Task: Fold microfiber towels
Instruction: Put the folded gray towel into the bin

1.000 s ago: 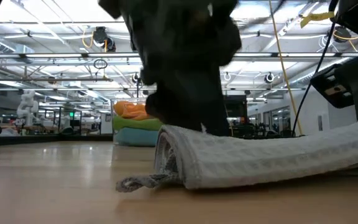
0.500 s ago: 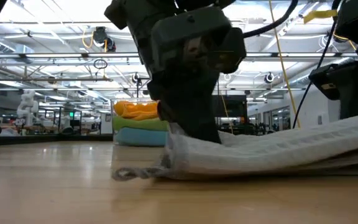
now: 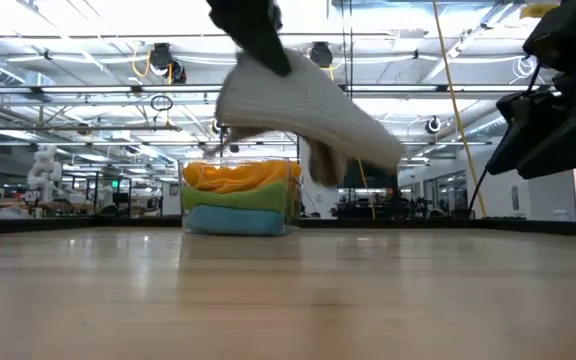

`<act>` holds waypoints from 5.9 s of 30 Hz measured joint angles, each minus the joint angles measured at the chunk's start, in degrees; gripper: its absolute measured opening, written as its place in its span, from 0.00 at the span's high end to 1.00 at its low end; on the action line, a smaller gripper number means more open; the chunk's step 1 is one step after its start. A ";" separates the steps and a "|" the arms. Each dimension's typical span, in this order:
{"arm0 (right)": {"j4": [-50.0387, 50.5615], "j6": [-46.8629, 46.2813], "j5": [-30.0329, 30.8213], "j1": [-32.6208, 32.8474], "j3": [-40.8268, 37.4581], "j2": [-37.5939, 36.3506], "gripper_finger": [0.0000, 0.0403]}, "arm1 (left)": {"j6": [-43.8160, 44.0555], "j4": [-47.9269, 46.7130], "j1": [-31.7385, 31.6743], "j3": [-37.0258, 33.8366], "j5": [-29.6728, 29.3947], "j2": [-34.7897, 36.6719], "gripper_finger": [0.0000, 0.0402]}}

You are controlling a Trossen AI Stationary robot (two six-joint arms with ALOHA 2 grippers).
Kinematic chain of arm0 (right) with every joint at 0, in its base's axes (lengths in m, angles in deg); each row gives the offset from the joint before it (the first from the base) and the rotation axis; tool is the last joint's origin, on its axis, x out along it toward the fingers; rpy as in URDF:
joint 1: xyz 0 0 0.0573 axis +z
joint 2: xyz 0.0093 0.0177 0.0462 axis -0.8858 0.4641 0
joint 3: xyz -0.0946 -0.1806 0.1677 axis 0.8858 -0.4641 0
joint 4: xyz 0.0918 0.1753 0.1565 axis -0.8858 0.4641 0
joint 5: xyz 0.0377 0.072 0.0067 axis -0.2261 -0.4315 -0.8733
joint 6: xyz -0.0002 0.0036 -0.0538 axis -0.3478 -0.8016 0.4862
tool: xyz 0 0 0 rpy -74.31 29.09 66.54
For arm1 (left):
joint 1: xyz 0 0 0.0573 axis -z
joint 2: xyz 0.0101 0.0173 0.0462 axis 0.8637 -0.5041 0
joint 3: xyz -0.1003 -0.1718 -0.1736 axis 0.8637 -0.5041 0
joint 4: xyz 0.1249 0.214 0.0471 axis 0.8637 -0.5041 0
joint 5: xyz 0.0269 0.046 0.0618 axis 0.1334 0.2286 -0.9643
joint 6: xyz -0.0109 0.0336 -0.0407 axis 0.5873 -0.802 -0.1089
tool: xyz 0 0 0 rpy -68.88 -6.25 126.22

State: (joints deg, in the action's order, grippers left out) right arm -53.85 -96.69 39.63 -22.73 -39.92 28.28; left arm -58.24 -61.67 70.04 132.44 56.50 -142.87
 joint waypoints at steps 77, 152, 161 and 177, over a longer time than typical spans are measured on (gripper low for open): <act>-20.24 22.99 -0.32 -19.02 -7.66 -4.38 0.59 | -24.78 12.52 -45.82 0.13 21.07 2.39 0.65; -20.18 21.42 -3.11 -19.01 -7.64 -4.38 0.69 | -21.29 2.74 -50.01 -6.67 10.47 -5.11 0.98; -20.20 21.44 -3.08 -19.02 -7.64 -4.38 0.69 | -19.51 8.45 -45.75 -5.32 10.68 2.08 0.97; -20.19 20.59 -3.16 -19.02 -7.61 -4.38 0.73 | -22.45 15.01 -39.18 -5.29 18.43 -7.25 0.98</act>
State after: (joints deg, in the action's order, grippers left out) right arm -74.04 -76.10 36.46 -41.75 -47.52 23.90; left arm -80.69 -46.66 30.86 127.15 74.94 -150.12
